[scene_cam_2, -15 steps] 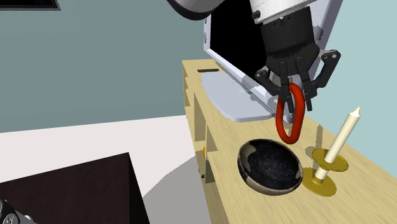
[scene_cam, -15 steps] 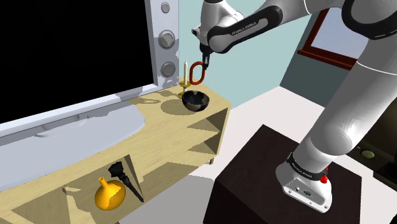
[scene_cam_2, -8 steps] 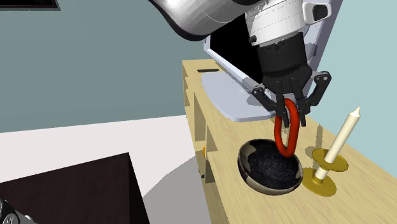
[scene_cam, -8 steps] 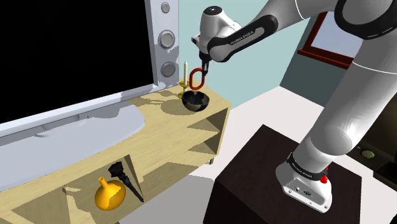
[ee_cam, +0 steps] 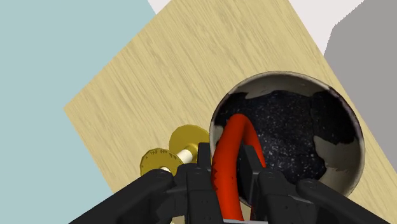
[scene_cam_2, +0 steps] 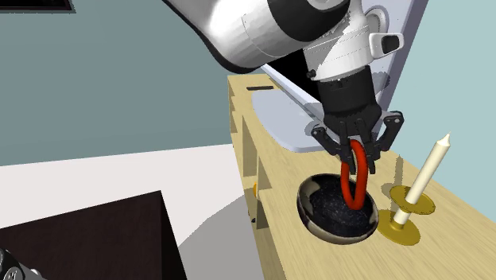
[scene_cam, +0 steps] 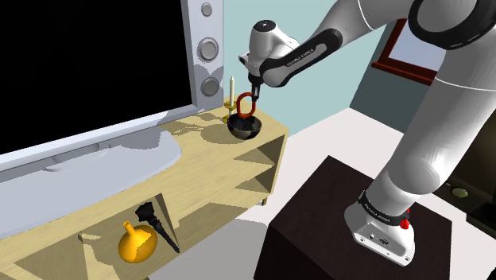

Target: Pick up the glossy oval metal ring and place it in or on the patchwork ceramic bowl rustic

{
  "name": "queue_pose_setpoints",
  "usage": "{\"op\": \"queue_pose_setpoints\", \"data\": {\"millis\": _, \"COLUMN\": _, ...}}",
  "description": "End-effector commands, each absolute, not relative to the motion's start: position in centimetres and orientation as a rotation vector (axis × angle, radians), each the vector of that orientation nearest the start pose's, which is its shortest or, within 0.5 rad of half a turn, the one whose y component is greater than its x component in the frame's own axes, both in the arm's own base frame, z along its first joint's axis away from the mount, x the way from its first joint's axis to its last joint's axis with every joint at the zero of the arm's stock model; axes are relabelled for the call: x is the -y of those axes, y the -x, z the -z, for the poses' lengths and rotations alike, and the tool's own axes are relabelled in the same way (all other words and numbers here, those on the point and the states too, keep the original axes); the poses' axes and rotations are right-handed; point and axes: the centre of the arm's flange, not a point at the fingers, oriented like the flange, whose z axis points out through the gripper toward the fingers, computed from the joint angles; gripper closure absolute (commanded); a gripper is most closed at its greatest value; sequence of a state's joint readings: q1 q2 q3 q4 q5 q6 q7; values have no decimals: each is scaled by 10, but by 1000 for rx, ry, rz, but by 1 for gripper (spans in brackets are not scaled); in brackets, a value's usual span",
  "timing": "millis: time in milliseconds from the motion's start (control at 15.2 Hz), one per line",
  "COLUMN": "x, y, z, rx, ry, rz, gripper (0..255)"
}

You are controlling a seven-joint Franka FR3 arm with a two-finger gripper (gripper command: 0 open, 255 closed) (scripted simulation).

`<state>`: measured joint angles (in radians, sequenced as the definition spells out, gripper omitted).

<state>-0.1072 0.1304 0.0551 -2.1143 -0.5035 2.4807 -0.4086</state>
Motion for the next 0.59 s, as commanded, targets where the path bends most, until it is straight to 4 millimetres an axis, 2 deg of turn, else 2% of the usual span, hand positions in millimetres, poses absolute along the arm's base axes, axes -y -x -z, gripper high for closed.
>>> {"op": "queue_pose_setpoints", "data": {"millis": 0, "x": 29, "y": -584, "z": -376, "rx": 1239, "ry": 3296, "rz": 262, "gripper": 255}}
{"op": "queue_pose_setpoints", "data": {"millis": 264, "x": 29, "y": -584, "z": -376, "rx": 1239, "ry": 3296, "rz": 262, "gripper": 255}}
{"op": "queue_pose_setpoints", "data": {"millis": 330, "x": 29, "y": -584, "z": -376, "rx": 1239, "ry": 3296, "rz": 262, "gripper": 0}}
{"op": "queue_pose_setpoints", "data": {"millis": 528, "x": 29, "y": -584, "z": -376, "rx": 1239, "ry": 3296, "rz": 262, "gripper": 0}}
